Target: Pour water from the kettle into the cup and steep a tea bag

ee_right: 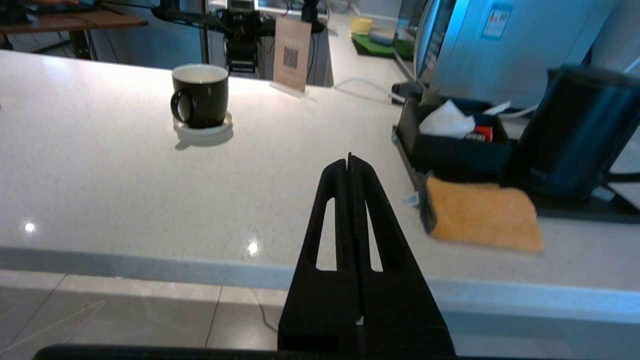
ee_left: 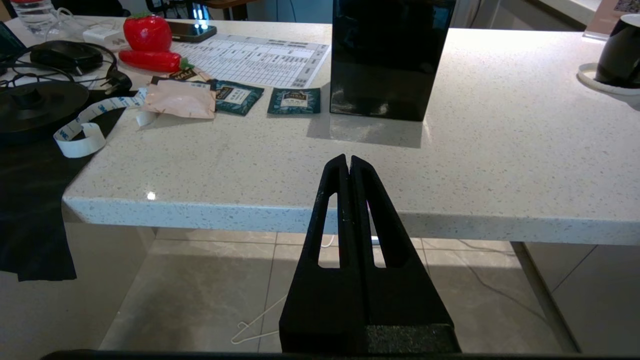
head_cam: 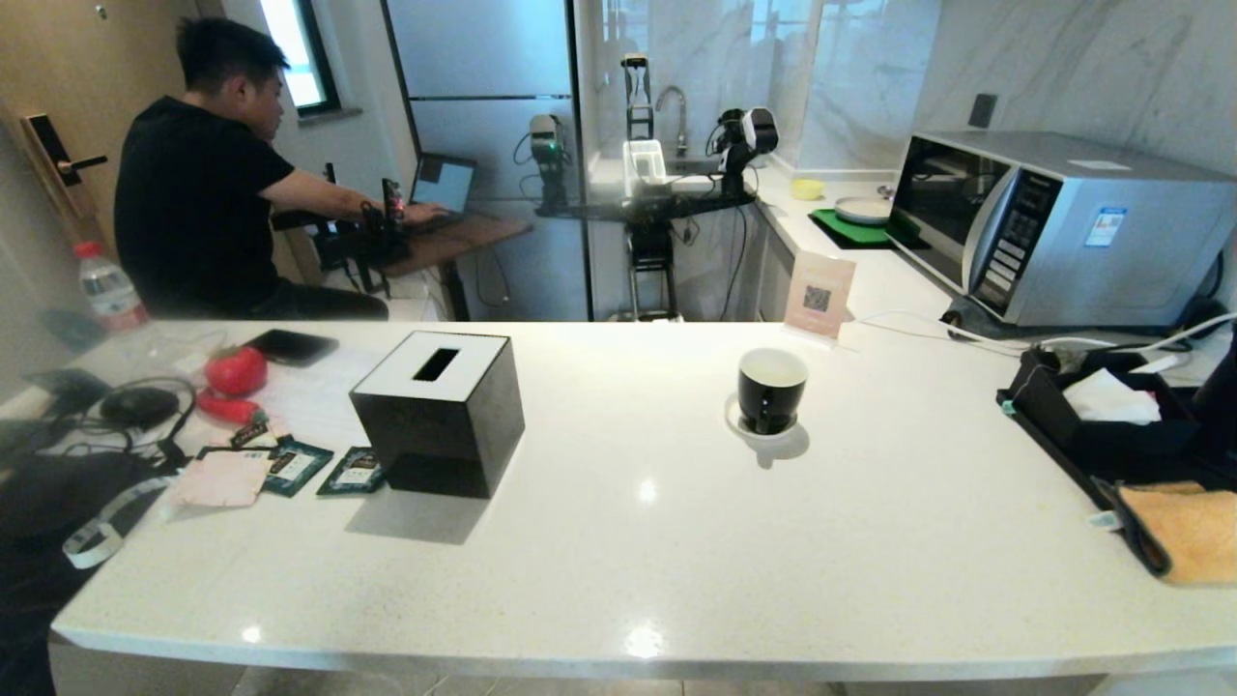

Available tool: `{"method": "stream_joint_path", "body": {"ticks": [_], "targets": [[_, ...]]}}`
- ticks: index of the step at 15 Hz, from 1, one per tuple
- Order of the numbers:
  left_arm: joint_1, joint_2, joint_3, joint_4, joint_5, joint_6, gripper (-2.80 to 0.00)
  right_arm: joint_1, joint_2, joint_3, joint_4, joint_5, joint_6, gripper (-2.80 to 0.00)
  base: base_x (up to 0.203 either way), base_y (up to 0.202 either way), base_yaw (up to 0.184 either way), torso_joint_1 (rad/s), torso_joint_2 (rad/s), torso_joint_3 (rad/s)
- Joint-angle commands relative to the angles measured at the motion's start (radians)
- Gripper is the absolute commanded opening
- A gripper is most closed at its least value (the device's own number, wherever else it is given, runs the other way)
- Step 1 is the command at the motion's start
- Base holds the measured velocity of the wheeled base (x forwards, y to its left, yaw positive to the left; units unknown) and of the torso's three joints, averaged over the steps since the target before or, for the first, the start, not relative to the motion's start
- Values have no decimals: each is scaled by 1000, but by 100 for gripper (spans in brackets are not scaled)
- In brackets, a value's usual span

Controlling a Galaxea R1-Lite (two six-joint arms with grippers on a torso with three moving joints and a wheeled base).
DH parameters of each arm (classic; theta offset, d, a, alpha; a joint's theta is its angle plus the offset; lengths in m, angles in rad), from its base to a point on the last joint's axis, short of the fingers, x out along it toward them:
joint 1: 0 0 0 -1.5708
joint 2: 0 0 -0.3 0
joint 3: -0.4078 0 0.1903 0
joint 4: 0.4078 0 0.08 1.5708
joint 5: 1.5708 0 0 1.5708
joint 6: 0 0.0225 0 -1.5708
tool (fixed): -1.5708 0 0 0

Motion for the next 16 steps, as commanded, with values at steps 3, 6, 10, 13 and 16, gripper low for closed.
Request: {"method": "stream_joint_path", "body": {"ticks": [3,6,10,13,16], "targets": [[0,1,0,0,1,-1,-280,1,136,-76,-64,-1,-37,-280,0,0,0,0,0,0],[0,0,0,-1,1,-1,-280,2,274,-133,-155,-2,-47,-280,0,0,0,0,0,0],[0,1,0,0,1,-1,-280,1,476,-235,-248,-6,-49,-280,0,0,0,0,0,0],[0,1,0,0,1,-1,-280,0,633,-301,-293,-7,-49,-280,0,0,0,0,0,0],[0,0,0,0,1,-1,-280,-24,829,-354,-383,-6,-46,-280,0,0,0,0,0,0]]}}
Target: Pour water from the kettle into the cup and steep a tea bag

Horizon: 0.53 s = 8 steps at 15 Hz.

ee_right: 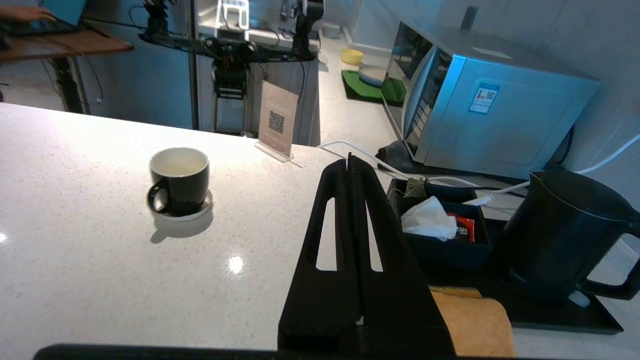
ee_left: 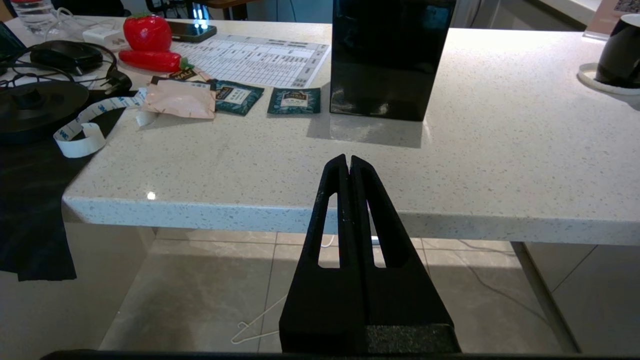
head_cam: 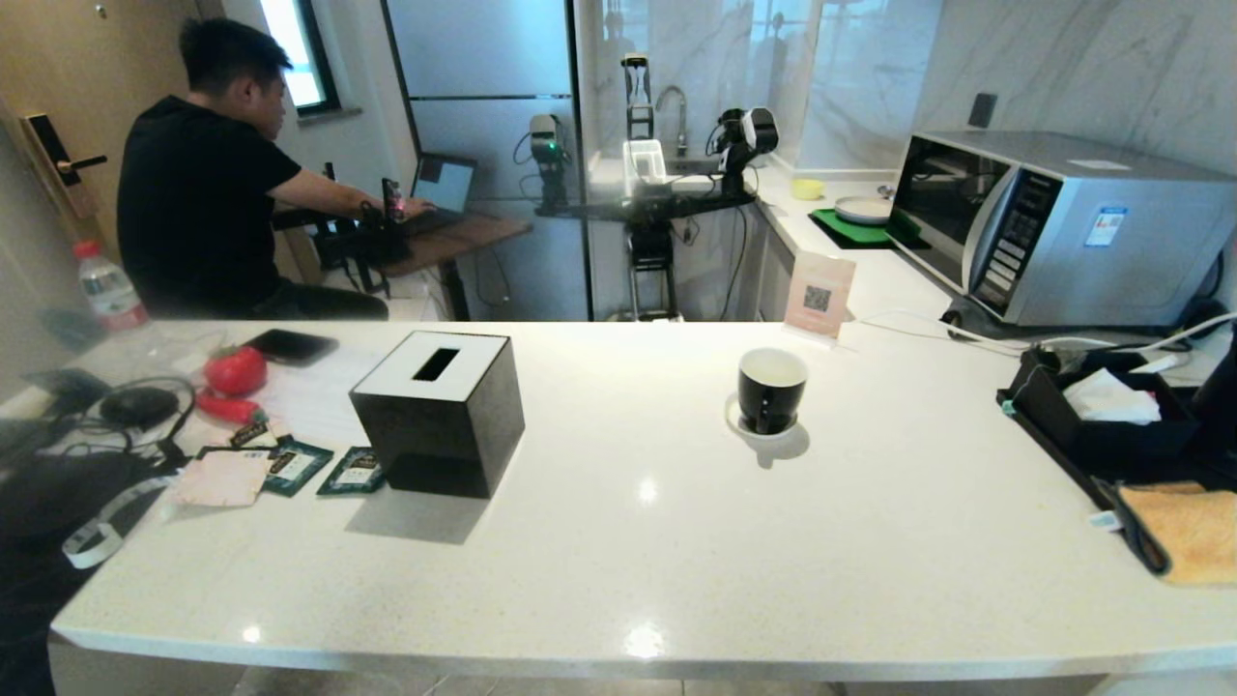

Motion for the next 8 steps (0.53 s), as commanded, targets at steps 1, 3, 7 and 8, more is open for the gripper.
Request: {"method": "stream_joint_path", "body": {"ticks": [1,3,7,8], "targets": [[0,0,0,0,1,0,-280,-34,233,-44,-71,1,1,-280,0,0,0,0,0,0],[0,0,0,0,1,0,-280,-80,380,-93,-141,2,3,-280,0,0,0,0,0,0],[0,1,0,0,1,0,-280,-187,656,-252,-220,6,13,-280,0,0,0,0,0,0],[0,0,0,0,1,0,-280,-200,717,-296,-226,7,15,-280,0,0,0,0,0,0]]}}
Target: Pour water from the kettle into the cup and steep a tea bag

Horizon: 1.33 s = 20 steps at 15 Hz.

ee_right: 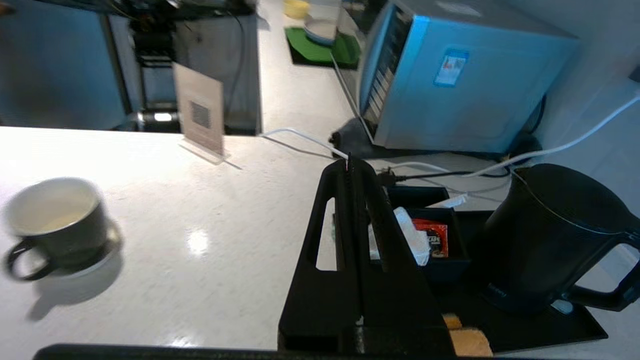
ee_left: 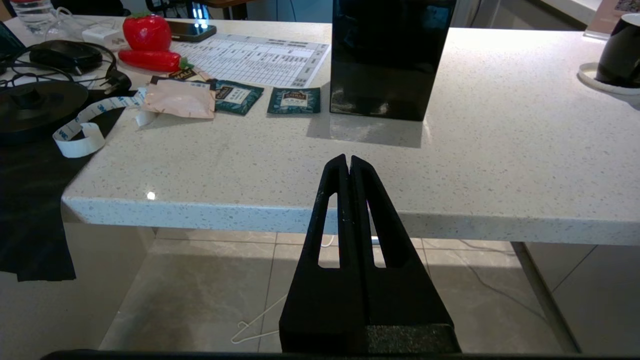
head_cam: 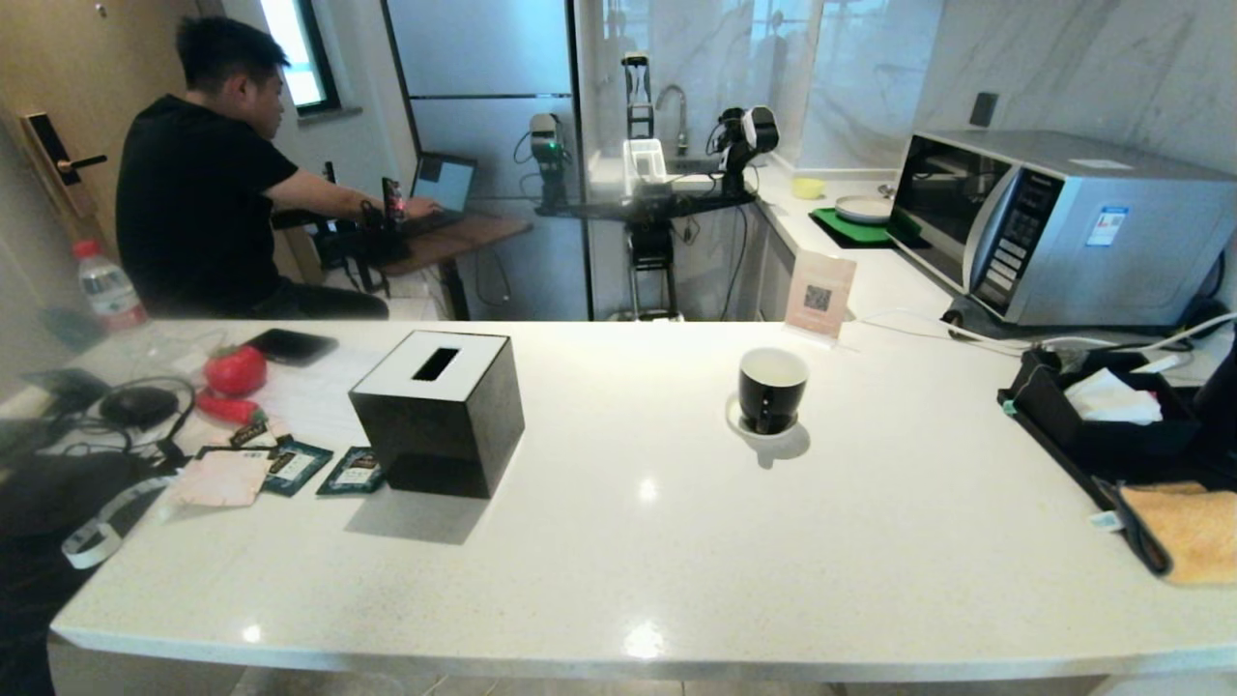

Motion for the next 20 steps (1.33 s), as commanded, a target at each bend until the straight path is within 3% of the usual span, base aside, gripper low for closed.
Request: {"method": "stream_joint_path", "body": {"ticks": [1,8,13,20], "targets": [[0,1,0,0,1,0,-280,-37,224,-112,-11,-2,0,-280,0,0,0,0,0,0],[0,1,0,0,1,0,-280,-116,526,-422,26,-26,8,-280,0,0,0,0,0,0],[0,0,0,0,1,0,-280,-205,617,-510,101,4,15,-280,0,0,0,0,0,0],[0,0,0,0,1,0,-280,-226,713,-616,204,79,38,-280,0,0,0,0,0,0]]}}
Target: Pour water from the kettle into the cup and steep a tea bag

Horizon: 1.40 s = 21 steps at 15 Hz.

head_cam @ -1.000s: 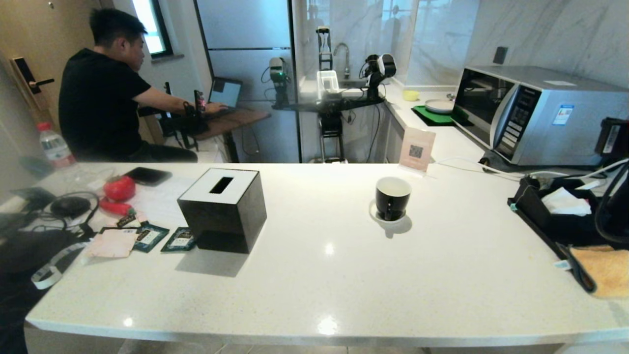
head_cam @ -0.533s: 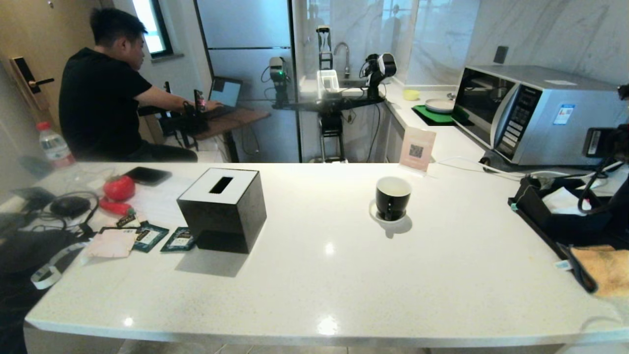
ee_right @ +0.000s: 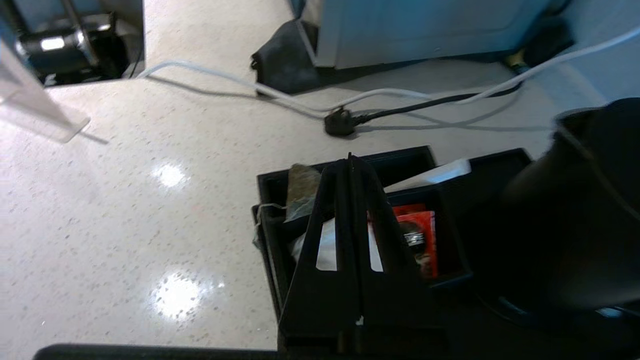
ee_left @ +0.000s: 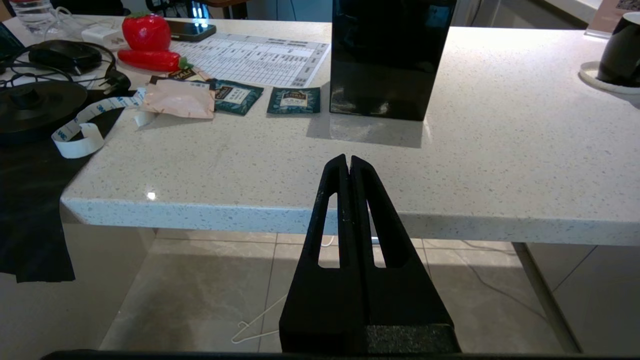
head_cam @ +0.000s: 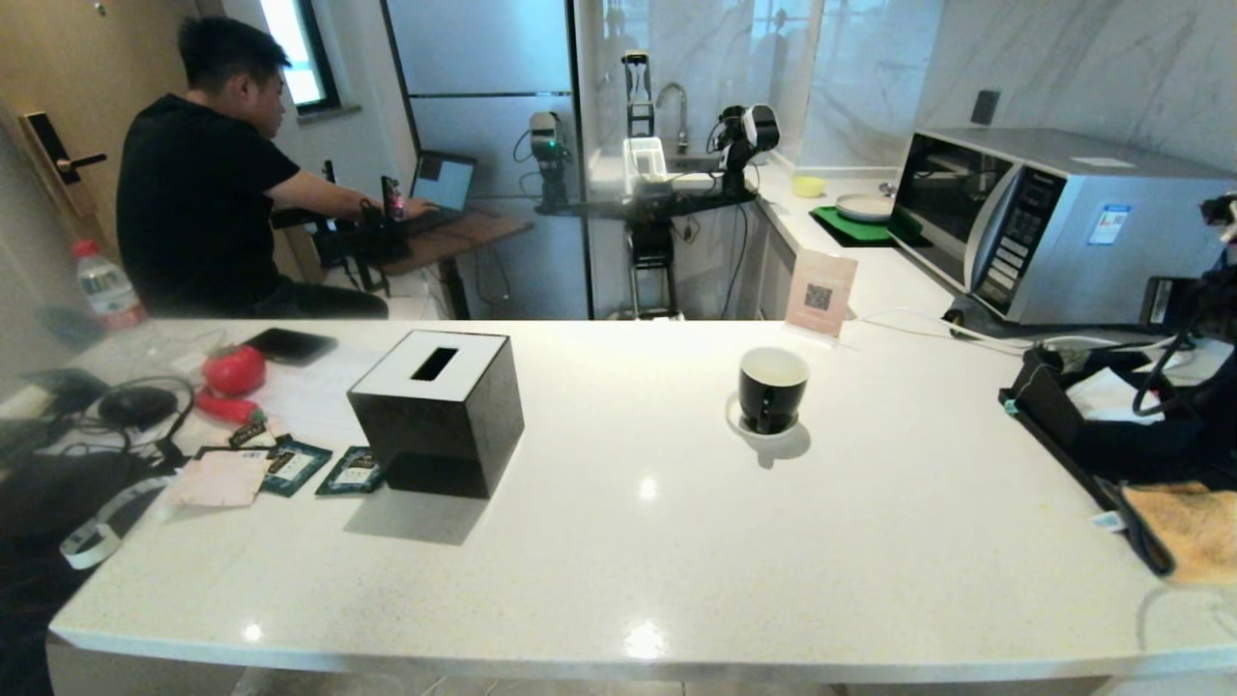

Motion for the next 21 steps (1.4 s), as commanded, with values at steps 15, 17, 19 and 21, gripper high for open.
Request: {"method": "stream_joint_path", "body": {"ticks": [15,17,19,21], "targets": [[0,0,0,0,1,-1,-280,-1,97,-13,55,32,-9,0,0,0,0,0,0,0],[0,1,0,0,1,-1,-280,-1,117,-28,54,32,-10,0,0,0,0,0,0,0],[0,0,0,0,1,-1,-280,-1,146,-66,55,32,-10,0,0,0,0,0,0,0],[0,0,0,0,1,-1,-280,-1,177,-104,57,32,-10,0,0,0,0,0,0,0]]}}
